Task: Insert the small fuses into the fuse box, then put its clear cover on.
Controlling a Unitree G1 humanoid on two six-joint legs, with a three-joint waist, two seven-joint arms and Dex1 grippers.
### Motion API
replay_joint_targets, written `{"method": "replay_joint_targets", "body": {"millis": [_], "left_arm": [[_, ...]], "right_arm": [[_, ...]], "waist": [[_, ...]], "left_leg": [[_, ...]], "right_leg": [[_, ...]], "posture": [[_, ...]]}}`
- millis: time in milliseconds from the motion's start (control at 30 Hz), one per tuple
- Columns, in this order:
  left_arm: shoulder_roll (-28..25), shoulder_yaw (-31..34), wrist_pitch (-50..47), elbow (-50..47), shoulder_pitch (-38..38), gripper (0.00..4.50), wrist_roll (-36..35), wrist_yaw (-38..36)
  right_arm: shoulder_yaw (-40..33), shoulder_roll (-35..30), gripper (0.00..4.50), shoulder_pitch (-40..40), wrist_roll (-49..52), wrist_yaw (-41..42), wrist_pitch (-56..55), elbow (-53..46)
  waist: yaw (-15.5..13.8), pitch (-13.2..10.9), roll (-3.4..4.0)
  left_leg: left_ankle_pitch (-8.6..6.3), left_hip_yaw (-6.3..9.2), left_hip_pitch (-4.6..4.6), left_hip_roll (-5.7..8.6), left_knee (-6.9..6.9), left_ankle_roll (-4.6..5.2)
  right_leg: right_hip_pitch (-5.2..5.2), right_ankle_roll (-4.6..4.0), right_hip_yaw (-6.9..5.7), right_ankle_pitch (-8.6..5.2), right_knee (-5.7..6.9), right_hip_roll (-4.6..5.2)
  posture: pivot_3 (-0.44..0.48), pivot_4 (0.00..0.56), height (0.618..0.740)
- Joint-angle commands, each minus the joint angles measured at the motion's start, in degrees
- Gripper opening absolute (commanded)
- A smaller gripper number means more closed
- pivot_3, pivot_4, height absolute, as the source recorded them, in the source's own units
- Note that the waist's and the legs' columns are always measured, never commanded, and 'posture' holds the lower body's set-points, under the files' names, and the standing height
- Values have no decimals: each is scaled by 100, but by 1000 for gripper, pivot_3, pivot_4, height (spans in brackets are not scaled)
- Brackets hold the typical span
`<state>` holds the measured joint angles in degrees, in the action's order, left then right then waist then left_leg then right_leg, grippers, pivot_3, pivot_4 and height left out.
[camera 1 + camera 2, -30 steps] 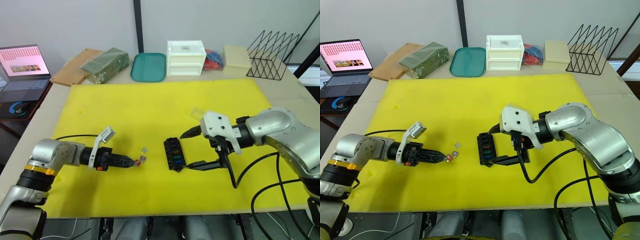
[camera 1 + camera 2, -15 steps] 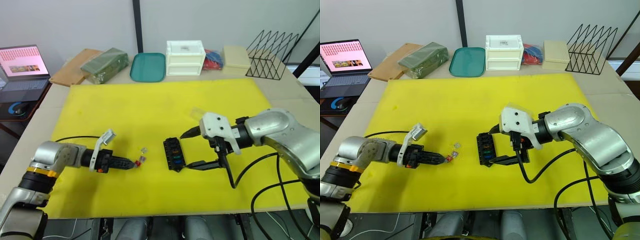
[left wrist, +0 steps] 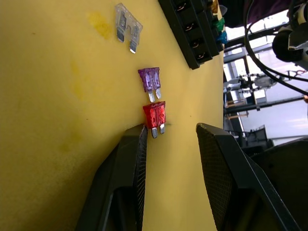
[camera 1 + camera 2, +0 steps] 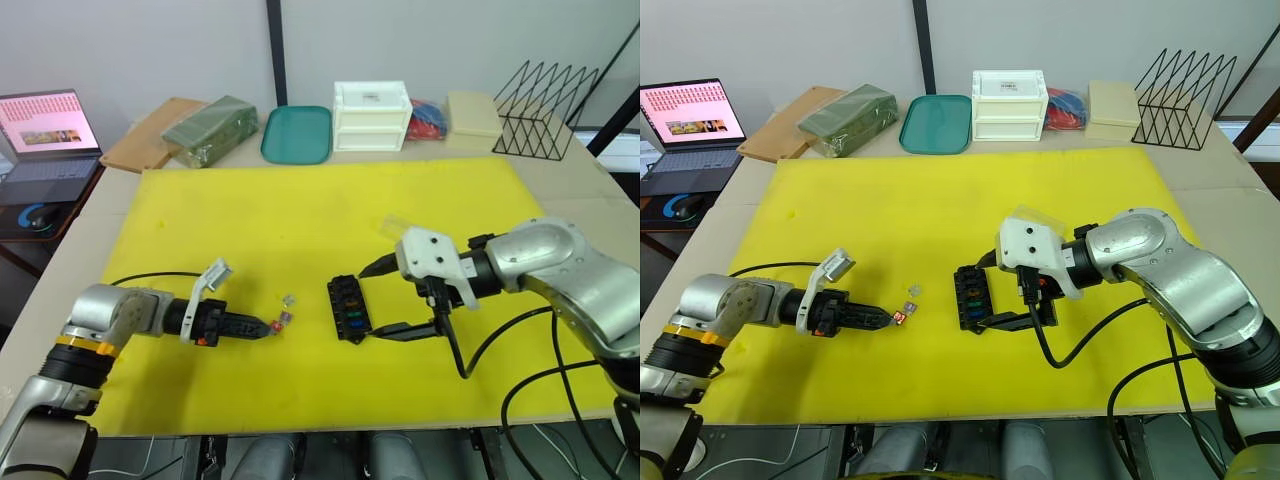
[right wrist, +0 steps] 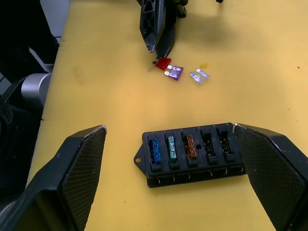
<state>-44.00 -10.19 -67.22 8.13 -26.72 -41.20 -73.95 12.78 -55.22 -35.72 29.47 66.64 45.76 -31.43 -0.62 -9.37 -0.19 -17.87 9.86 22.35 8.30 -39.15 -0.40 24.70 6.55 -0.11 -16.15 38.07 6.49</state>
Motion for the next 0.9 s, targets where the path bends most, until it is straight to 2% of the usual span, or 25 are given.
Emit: {"method": "replay_joint_targets", "body": {"millis": [33, 133, 233, 267, 567, 700, 900], "left_arm": [[34, -25, -50, 88, 77, 1718, 92, 100], [44, -10, -54, 97, 73, 1718, 87, 115], [55, -7, -23, 131, 72, 1181, 131, 174], [57, -8, -16, 132, 75, 876, 140, 189], [81, 6, -37, 95, 106, 876, 135, 211], [94, -3, -14, 81, 131, 13, 145, 230], [96, -31, 23, 97, 123, 13, 190, 232]], "right_arm": [[-60, -5, 4500, -4, -37, -7, -91, -100], [-53, -5, 4500, -3, -51, -4, -104, -95], [-38, 5, 4500, -11, -61, -5, -109, -92], [-33, 7, 4500, -12, -65, -5, -114, -92], [-11, 33, 4500, -19, -118, 13, -145, -74], [1, 36, 4500, -22, -142, 21, -153, -70], [14, 31, 4500, -34, -164, 33, -161, -50]], "waist": [[-3, 0, 0], [-3, 0, 0], [-2, 1, 0], [0, 1, 0], [1, 1, 1], [-4, 2, 2], [-3, 3, 4]], "left_leg": [[0, 0, 0, 0, 0, 0], [0, 0, 0, 0, 0, 0], [0, 0, 0, 0, 0, 0], [0, 0, 0, 0, -1, 0], [0, 0, -1, 0, -1, 0], [0, 0, -1, 0, -1, 0], [1, 0, -1, 0, -1, -1]], "right_leg": [[0, 0, 0, 0, 0, 0], [0, 0, 0, 0, 0, 0], [0, 0, 0, 0, 0, 0], [0, 0, 0, 0, 0, 0], [0, 0, 0, 0, 2, 0], [0, 0, 0, 0, 2, 0], [-1, 0, 0, 0, 3, 0]], "posture": [[0, 150, 740], [0, 150, 740], [0, 150, 740], [0, 150, 740], [0, 150, 740], [0, 150, 740], [0, 150, 740]]}}
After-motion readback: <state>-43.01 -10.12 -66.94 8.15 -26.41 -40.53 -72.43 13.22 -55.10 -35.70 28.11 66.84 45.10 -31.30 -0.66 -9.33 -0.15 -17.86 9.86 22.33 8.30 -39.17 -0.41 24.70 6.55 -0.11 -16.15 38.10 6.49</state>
